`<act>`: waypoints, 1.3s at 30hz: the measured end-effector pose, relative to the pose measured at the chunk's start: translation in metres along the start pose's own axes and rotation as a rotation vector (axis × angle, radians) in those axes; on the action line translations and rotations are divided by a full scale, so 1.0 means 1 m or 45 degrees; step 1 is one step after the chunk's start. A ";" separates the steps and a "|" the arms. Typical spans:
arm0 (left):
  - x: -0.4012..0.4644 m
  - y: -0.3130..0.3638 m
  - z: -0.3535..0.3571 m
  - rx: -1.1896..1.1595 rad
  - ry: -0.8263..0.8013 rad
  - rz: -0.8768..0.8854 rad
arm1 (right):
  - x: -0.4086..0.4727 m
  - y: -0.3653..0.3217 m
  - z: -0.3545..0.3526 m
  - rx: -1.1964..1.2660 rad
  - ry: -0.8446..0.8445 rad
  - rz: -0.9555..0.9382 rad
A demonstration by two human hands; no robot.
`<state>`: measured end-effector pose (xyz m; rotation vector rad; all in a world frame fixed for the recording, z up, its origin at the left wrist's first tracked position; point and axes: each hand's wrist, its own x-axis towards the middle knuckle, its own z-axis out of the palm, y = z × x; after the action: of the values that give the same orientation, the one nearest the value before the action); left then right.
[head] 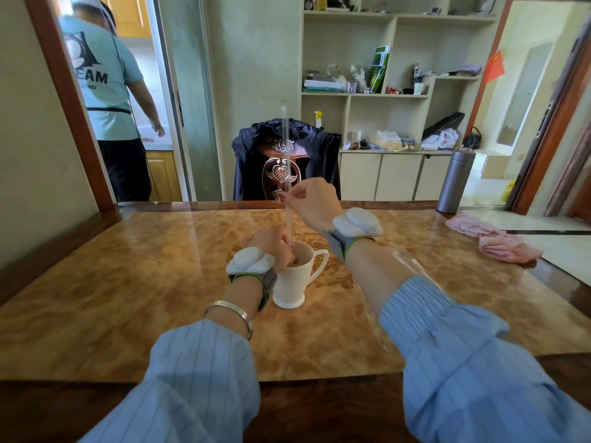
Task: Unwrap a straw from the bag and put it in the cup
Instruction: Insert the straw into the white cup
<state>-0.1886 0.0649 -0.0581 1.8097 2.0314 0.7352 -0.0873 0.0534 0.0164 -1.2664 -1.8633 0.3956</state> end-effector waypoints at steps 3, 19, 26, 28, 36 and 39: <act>-0.005 0.000 -0.001 -0.006 0.007 0.003 | 0.000 -0.001 0.000 -0.035 -0.021 -0.030; -0.011 0.001 -0.005 0.030 -0.018 0.044 | -0.001 -0.014 -0.001 0.019 0.065 -0.081; -0.003 0.000 -0.001 0.059 -0.056 0.032 | -0.003 -0.012 -0.002 -0.065 -0.016 -0.043; -0.007 0.002 -0.004 0.069 -0.042 0.024 | -0.002 -0.012 -0.001 -0.077 -0.017 -0.041; -0.016 0.006 -0.009 0.072 -0.032 0.032 | 0.006 -0.026 -0.014 0.077 0.209 -0.096; -0.017 0.005 -0.009 0.081 -0.039 0.037 | 0.007 -0.028 -0.019 0.143 0.262 -0.089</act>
<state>-0.1868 0.0472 -0.0497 1.8776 2.0350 0.6535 -0.0913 0.0440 0.0493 -1.1195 -1.6827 0.3151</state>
